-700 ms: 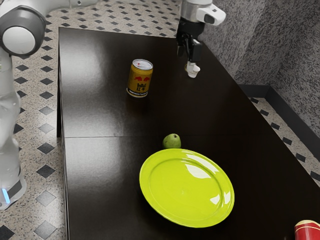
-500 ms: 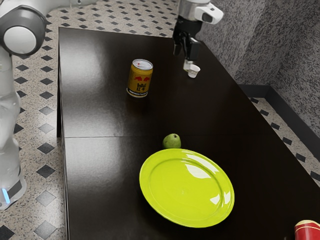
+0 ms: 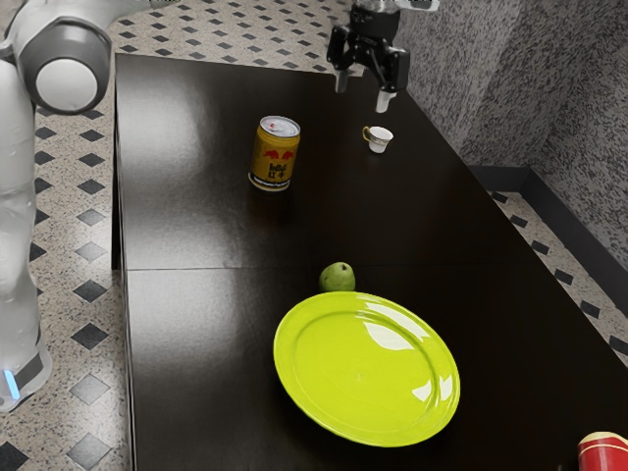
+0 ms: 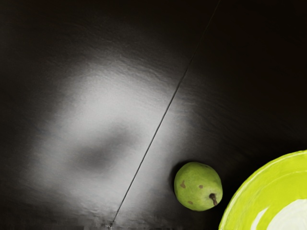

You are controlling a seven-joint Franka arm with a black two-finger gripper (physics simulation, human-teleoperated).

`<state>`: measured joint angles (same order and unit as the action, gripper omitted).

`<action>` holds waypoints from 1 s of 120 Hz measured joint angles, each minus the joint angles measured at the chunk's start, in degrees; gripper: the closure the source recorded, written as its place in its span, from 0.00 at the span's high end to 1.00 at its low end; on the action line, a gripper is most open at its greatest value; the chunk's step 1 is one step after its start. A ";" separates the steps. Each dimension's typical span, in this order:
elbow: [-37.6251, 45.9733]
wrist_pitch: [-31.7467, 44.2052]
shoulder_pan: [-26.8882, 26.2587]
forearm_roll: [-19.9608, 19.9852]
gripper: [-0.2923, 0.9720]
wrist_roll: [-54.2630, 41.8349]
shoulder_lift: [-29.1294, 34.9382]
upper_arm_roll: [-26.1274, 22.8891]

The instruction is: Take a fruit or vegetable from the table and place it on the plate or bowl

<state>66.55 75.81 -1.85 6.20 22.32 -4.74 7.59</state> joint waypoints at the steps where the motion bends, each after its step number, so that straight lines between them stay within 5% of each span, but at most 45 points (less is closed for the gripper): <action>1: 0.00 -0.06 -0.15 0.04 0.77 0.90 -0.03 -0.01; 16: -0.13 -0.92 -0.67 -0.17 0.77 12.93 -0.40 1.19; 34: 0.06 0.16 4.69 -0.10 0.77 24.42 -5.30 2.65; 67: 3.94 1.76 1.48 -0.22 0.77 39.43 -5.73 2.52; 93: 18.55 9.79 -4.90 -0.36 0.77 47.66 0.96 2.48; 120: 29.83 20.91 -2.79 -1.96 0.77 54.96 4.81 -0.74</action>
<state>96.38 96.72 -4.63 4.24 77.29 0.07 6.85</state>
